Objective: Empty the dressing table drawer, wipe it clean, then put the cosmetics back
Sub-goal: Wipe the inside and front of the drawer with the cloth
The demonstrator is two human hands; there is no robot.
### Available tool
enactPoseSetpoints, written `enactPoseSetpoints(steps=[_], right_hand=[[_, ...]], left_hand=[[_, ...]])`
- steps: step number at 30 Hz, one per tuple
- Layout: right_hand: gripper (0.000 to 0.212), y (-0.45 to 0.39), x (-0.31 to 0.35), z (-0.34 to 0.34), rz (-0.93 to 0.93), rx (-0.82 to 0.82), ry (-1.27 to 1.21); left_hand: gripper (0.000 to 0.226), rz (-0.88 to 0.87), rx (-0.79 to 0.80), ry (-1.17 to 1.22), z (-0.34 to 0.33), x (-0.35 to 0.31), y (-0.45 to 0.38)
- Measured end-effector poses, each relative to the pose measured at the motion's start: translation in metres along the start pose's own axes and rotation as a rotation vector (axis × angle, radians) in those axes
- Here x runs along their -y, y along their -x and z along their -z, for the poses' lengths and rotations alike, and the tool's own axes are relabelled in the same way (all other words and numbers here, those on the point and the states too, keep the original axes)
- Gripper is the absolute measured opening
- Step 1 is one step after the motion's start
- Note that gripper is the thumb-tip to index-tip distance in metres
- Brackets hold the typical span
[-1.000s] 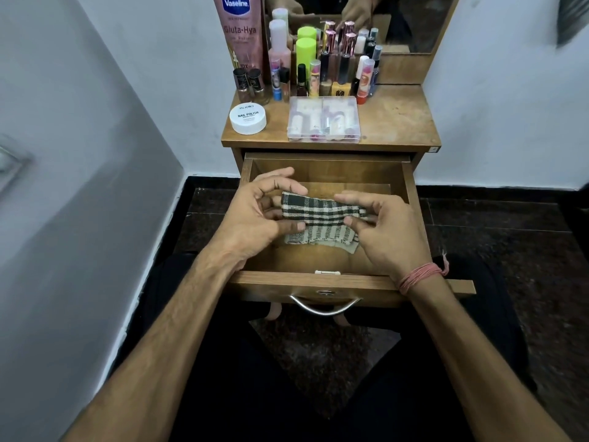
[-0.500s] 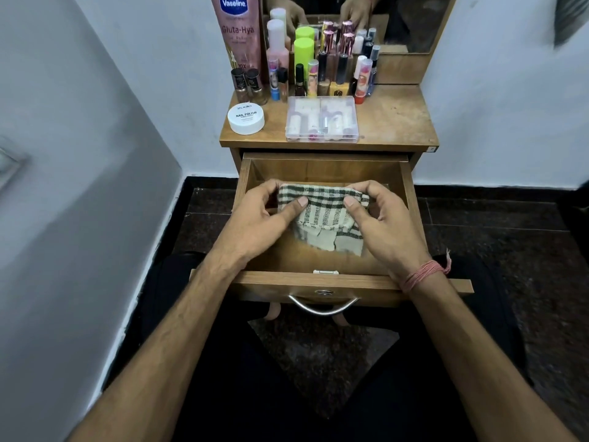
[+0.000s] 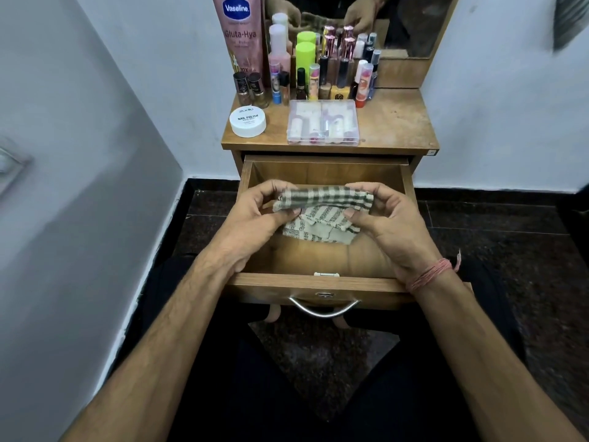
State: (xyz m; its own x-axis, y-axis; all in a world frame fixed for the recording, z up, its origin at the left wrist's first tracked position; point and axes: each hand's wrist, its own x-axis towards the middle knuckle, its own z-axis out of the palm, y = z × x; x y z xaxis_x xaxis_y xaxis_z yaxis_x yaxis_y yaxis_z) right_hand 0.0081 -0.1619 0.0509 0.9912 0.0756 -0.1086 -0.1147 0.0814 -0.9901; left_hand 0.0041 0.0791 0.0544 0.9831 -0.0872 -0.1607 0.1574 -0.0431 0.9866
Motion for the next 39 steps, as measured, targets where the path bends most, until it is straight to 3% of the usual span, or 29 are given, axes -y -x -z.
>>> enactPoseSetpoints(steps=[5, 10, 13, 15, 17, 20, 27, 33, 39], right_hand=[[0.039, 0.001, 0.002, -0.004, 0.091, -0.010, 0.015], [0.032, 0.002, 0.004, -0.001, 0.010, 0.013, -0.104], [0.036, 0.003, 0.006, 0.000, -0.027, -0.037, -0.157], [0.027, 0.002, 0.007, 0.000, -0.035, -0.038, -0.176], [0.024, 0.003, 0.010, 0.002, -0.021, -0.005, -0.199], [0.017, 0.007, 0.014, 0.012, 0.103, -0.061, -0.079], [0.034, -0.017, 0.056, 0.066, 0.290, -0.179, 0.080], [0.035, -0.094, 0.104, 0.103, 0.333, -0.407, 0.220], [0.025, -0.174, 0.118, 0.117, 0.347, -0.422, 0.427]], left_hand=[[0.030, -0.004, 0.024, 0.098, -0.003, -0.005, 0.001], [0.044, -0.007, 0.040, 0.022, -0.003, -0.006, 0.002], [0.030, 0.009, 0.035, 0.069, -0.002, -0.005, -0.001], [0.019, 0.030, 0.029, 0.140, -0.002, -0.007, -0.002], [0.017, -0.007, 0.009, 0.051, -0.003, -0.006, -0.004], [0.024, -0.092, -0.036, -0.076, -0.010, -0.006, -0.006], [0.039, -0.227, -0.172, 0.020, -0.064, -0.055, -0.038], [0.035, -0.479, -0.347, -0.291, -0.122, -0.096, -0.099], [0.038, -0.531, -0.350, -0.474, -0.158, -0.102, -0.133]])
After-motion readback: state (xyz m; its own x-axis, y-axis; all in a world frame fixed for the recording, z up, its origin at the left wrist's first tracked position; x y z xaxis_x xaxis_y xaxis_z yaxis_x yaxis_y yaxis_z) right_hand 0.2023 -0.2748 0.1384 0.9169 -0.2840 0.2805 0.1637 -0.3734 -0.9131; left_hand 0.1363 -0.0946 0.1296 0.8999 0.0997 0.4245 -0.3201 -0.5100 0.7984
